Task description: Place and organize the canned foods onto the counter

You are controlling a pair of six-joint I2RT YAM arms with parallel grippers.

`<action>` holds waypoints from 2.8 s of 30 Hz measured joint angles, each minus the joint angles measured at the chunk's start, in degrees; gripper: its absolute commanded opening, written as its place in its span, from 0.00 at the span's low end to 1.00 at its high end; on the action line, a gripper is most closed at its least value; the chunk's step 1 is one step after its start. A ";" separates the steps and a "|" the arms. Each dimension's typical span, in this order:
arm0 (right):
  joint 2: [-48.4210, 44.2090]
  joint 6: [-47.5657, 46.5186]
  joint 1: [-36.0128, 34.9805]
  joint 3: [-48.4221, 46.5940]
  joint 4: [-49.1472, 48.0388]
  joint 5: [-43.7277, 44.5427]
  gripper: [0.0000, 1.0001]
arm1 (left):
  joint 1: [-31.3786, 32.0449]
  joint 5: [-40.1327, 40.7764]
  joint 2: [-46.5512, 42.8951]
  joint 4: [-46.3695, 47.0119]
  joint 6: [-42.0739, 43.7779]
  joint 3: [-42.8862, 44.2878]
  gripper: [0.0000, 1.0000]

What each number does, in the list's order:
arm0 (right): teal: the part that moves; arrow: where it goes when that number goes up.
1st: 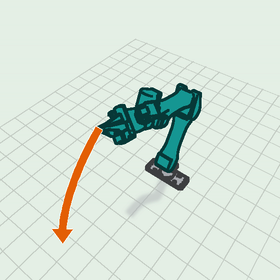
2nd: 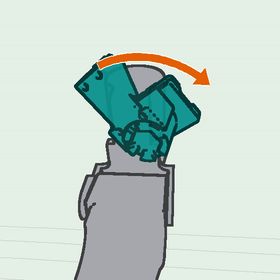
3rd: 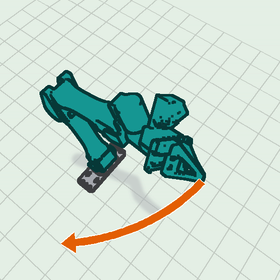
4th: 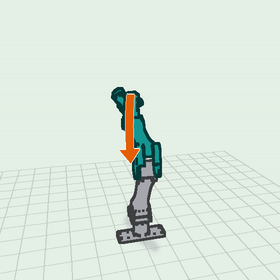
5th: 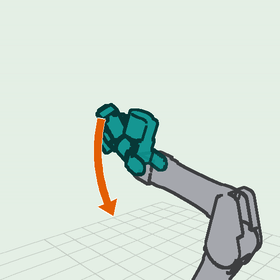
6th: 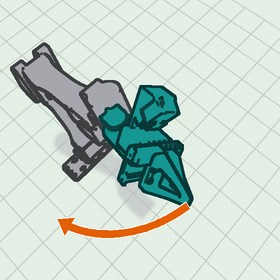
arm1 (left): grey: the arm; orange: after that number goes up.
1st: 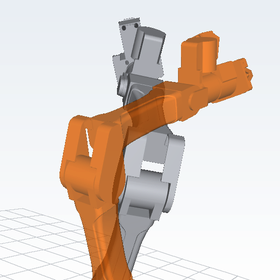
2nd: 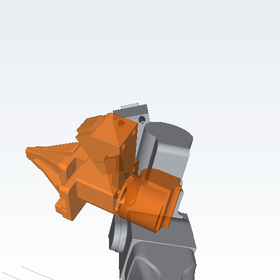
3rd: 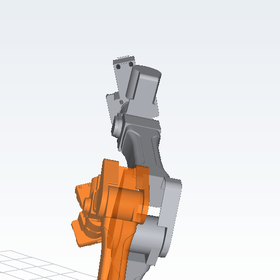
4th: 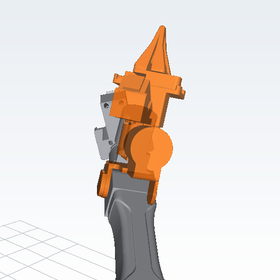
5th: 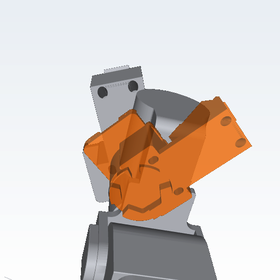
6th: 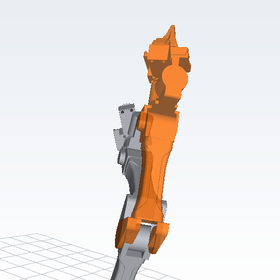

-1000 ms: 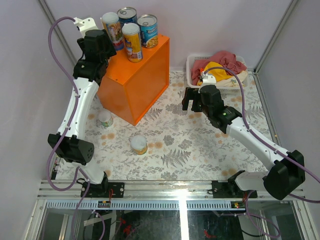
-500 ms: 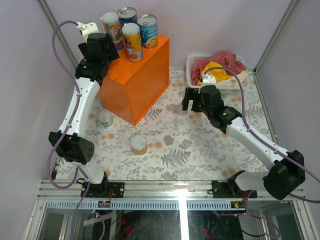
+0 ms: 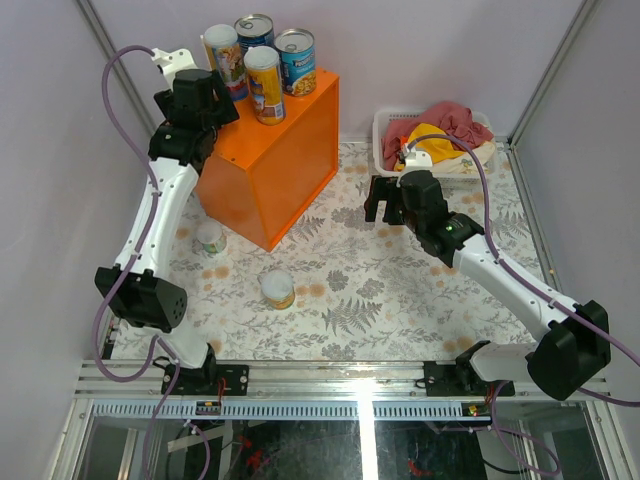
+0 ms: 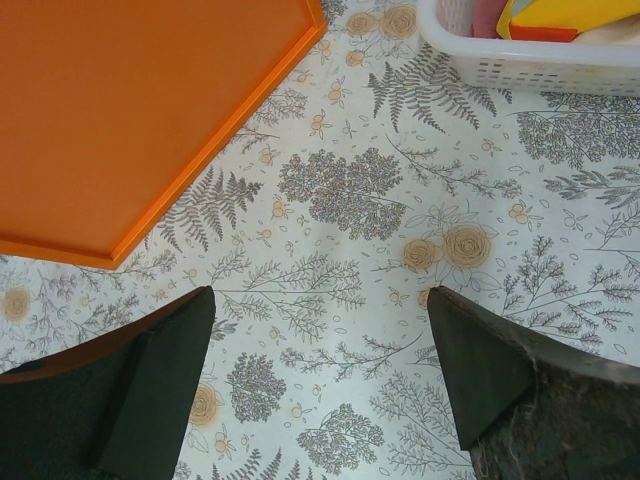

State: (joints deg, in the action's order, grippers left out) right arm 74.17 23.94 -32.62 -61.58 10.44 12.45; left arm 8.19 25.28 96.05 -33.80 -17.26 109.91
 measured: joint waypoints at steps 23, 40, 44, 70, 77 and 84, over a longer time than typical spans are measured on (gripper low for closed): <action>-1.31 0.04 0.00 0.00 0.90 -0.09 0.94 | 0.09 -2.64 -11.30 0.66 -1.44 -7.78 0.85; -2.69 1.05 0.00 0.50 0.87 -0.09 0.93 | 7.21 3.54 -38.66 -2.69 -11.47 -31.93 0.87; -3.10 1.86 0.00 1.38 0.83 -0.20 0.93 | 7.21 7.13 -41.38 -6.95 -20.02 -37.24 0.89; -7.15 2.19 0.00 5.25 0.83 -0.15 0.93 | 3.13 5.38 -26.29 -33.88 -85.11 -42.56 1.00; -6.86 1.40 0.00 5.25 0.83 -0.11 0.94 | -4.04 -3.02 -24.33 -34.14 -93.79 -42.88 1.00; -4.79 0.87 0.00 5.18 0.83 -0.04 0.94 | -8.20 -9.05 -21.20 -32.35 -98.14 -44.24 1.00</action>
State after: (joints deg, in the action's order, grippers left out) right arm 69.38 24.82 -32.62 -56.40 11.27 12.40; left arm -0.01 16.23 74.85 -66.15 -115.39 65.67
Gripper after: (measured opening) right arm 0.936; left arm 0.994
